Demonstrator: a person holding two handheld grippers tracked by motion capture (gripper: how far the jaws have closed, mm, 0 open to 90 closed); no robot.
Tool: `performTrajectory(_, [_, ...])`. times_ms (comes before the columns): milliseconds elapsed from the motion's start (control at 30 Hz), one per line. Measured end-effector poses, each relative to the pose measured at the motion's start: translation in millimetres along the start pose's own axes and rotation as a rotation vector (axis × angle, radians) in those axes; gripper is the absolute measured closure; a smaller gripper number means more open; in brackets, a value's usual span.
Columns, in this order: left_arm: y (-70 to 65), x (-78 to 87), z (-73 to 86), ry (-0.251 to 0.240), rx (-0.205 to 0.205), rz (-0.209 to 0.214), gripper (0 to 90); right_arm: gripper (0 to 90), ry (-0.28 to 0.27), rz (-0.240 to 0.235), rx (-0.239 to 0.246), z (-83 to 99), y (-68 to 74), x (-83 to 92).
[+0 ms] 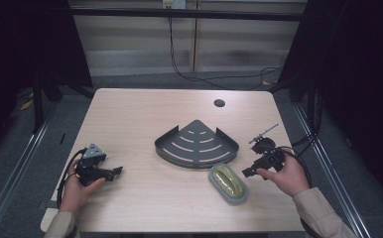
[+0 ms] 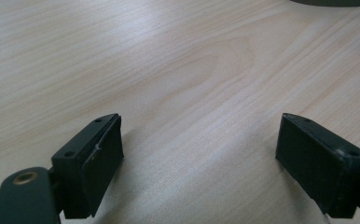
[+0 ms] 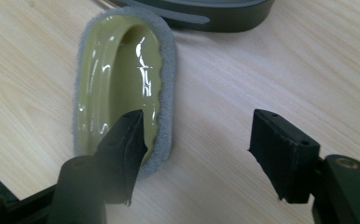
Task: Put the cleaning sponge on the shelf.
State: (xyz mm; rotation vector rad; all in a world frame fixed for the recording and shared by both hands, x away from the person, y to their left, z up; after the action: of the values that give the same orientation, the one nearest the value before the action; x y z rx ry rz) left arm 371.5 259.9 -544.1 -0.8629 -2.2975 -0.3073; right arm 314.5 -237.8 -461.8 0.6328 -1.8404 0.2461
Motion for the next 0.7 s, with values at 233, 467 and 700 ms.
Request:
performTrajectory(233, [0.0, 0.0, 0.0, 0.000, 0.000, 0.000, 14.3, 38.9, 0.026, -0.005, 0.024, -10.5, 10.8, 5.0])
performTrajectory(467, [0.0, 0.0, 0.0, 0.000, 0.001, 0.000, 14.3, 41.5, 0.057, -0.020, 0.071, -18.2, 27.4, 3.3])
performTrajectory(700, [0.0, 0.0, 0.0, 0.000, 0.000, 0.000, 14.3, 45.1, 0.092, -0.040, 0.109, -22.9, 40.3, -2.0])
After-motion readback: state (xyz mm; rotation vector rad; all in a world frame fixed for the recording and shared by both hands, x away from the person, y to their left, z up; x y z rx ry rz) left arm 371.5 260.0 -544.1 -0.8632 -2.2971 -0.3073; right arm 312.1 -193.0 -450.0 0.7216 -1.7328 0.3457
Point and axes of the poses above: each handheld gripper's, and its own axes: x roughly backward along the jaws, z roughly out of its underside, y roughly to its left, the point moved 5 cm from there along -x, roughly forward along the jaws, and after that the axes turned 3 degrees about -y, right-handed, at the moved point
